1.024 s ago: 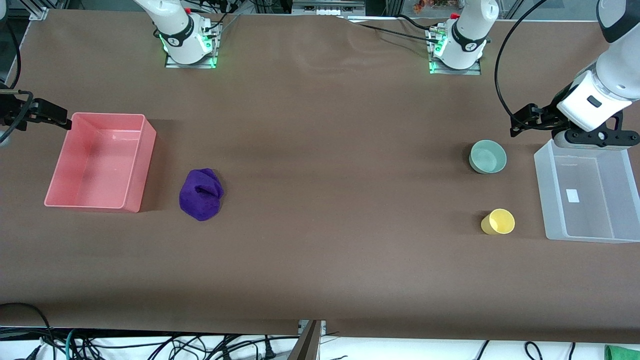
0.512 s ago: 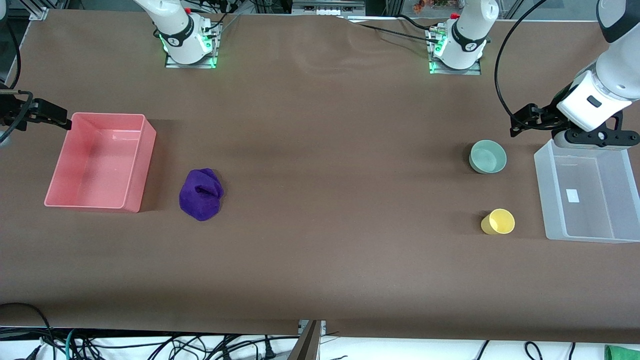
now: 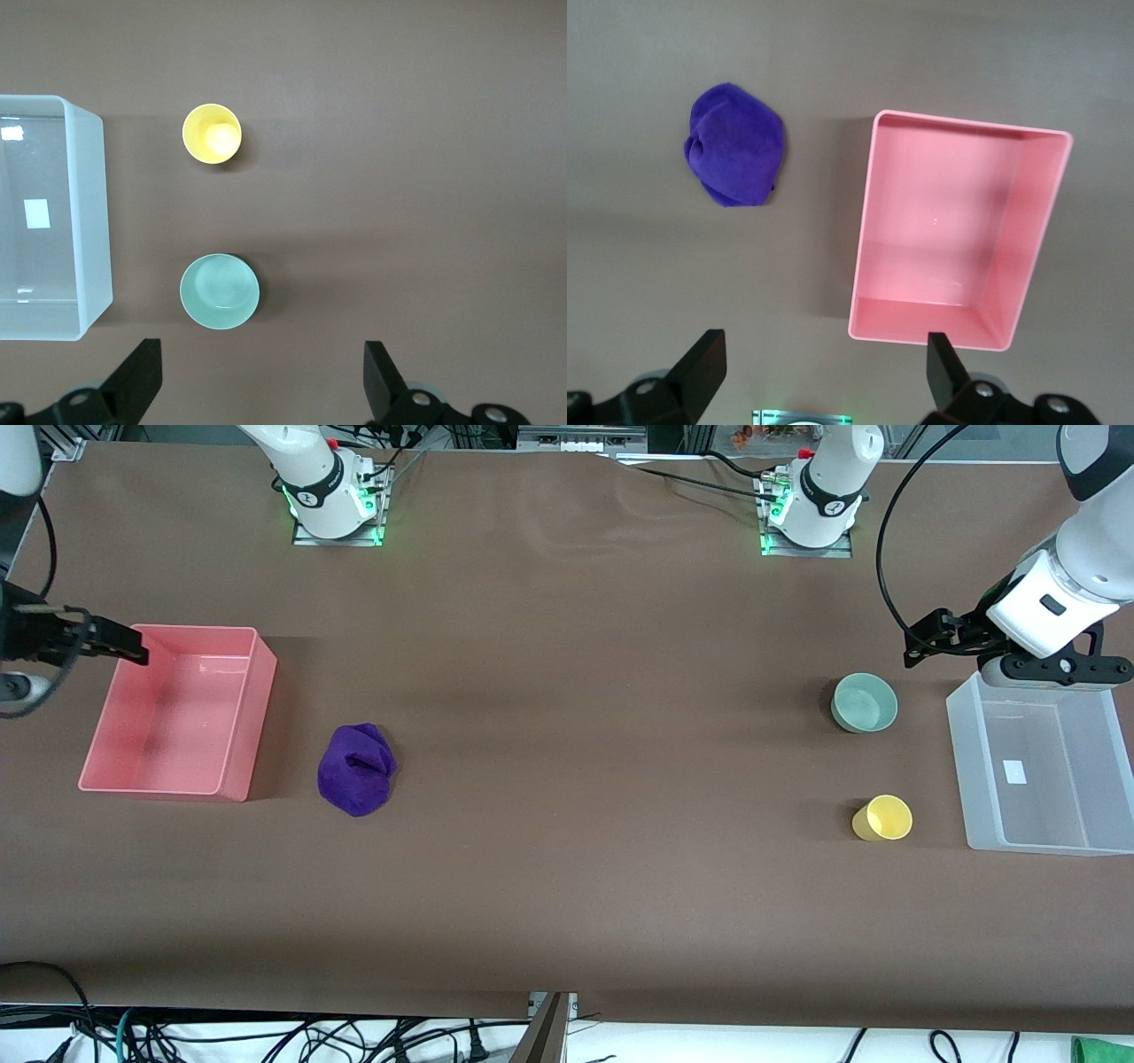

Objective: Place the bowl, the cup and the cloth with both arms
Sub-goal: 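Reach the right gripper to the purple cloth while the left gripper reaches the bowl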

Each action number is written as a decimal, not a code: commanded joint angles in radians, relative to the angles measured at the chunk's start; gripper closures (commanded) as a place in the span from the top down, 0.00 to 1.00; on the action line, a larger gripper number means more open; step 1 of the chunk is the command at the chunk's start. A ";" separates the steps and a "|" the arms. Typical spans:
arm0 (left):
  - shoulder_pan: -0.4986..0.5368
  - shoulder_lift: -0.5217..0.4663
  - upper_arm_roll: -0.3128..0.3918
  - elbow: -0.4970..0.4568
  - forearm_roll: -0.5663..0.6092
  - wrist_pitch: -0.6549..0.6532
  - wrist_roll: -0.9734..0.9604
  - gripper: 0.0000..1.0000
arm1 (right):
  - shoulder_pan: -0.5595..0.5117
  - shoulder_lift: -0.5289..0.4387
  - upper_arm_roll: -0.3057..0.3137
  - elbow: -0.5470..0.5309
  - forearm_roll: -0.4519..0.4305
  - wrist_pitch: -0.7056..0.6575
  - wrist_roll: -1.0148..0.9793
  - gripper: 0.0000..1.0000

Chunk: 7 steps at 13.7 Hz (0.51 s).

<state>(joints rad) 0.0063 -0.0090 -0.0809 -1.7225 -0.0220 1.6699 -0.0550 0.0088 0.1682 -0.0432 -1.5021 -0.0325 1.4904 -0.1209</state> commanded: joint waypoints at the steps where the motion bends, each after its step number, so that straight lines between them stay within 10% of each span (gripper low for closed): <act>1: -0.009 -0.003 0.007 0.003 -0.019 -0.012 -0.005 1.00 | 0.043 0.043 -0.003 -0.007 0.009 -0.002 0.003 1.00; 7: -0.009 -0.003 0.007 0.003 -0.019 -0.012 -0.005 1.00 | 0.057 0.066 0.052 -0.179 0.043 0.193 0.132 1.00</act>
<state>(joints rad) 0.0062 -0.0087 -0.0809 -1.7225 -0.0220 1.6699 -0.0550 0.0674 0.2571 -0.0133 -1.5885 -0.0019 1.6040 -0.0263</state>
